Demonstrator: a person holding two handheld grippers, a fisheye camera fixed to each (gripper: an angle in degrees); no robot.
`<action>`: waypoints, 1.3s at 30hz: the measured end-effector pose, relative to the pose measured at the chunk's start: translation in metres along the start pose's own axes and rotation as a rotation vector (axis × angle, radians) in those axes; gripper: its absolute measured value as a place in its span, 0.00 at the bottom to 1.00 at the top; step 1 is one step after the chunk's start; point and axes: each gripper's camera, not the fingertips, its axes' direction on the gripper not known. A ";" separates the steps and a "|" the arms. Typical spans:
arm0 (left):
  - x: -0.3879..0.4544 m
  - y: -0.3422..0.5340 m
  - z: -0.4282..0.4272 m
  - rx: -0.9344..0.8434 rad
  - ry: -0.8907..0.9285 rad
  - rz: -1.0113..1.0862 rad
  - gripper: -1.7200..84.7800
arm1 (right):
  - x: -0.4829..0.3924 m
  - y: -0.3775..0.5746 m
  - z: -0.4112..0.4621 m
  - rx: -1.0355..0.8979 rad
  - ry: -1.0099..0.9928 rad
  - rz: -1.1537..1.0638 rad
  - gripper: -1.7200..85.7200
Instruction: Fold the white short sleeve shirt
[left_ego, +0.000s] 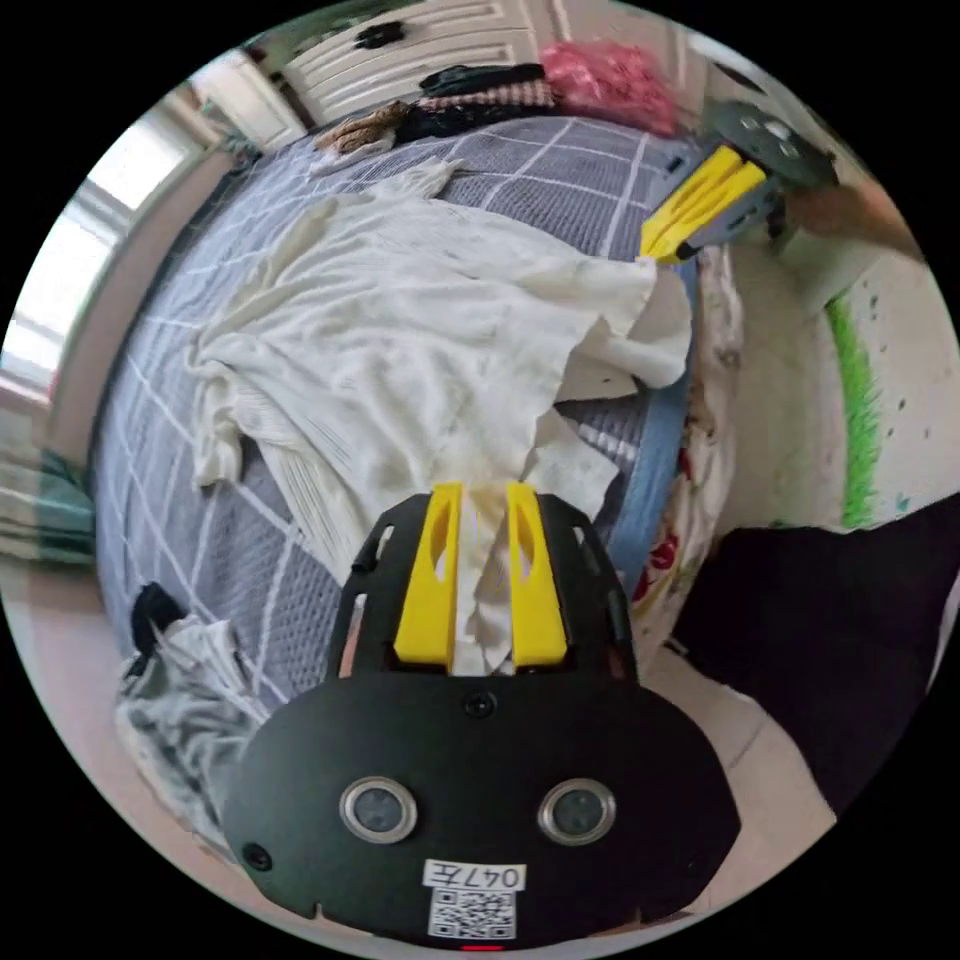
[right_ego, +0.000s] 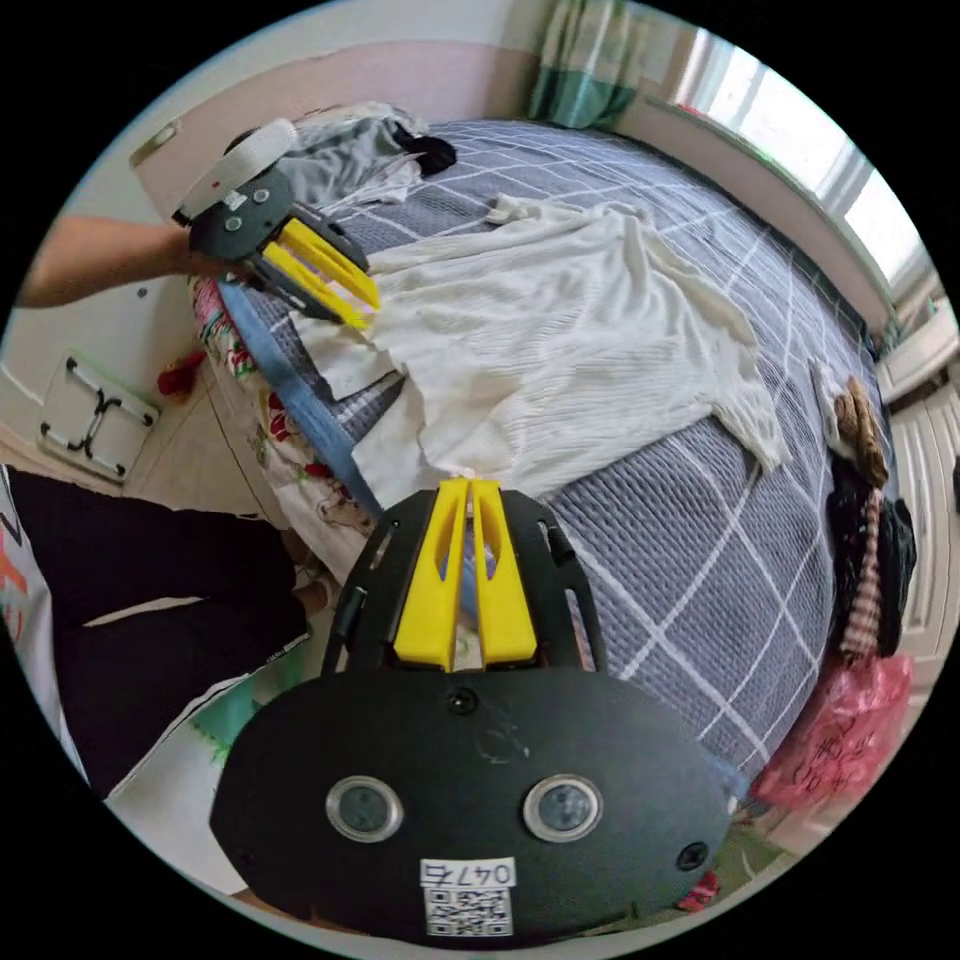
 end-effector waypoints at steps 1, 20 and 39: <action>-0.008 0.003 0.001 -0.009 0.033 -0.027 0.13 | 0.006 0.009 -0.005 -0.005 0.005 0.037 0.19; -0.056 0.037 0.004 -0.053 0.029 0.076 0.01 | 0.032 0.061 -0.023 0.006 0.014 0.170 0.14; -0.096 0.090 -0.022 -0.083 0.368 0.034 0.02 | 0.035 0.156 -0.020 -0.161 0.020 0.155 0.07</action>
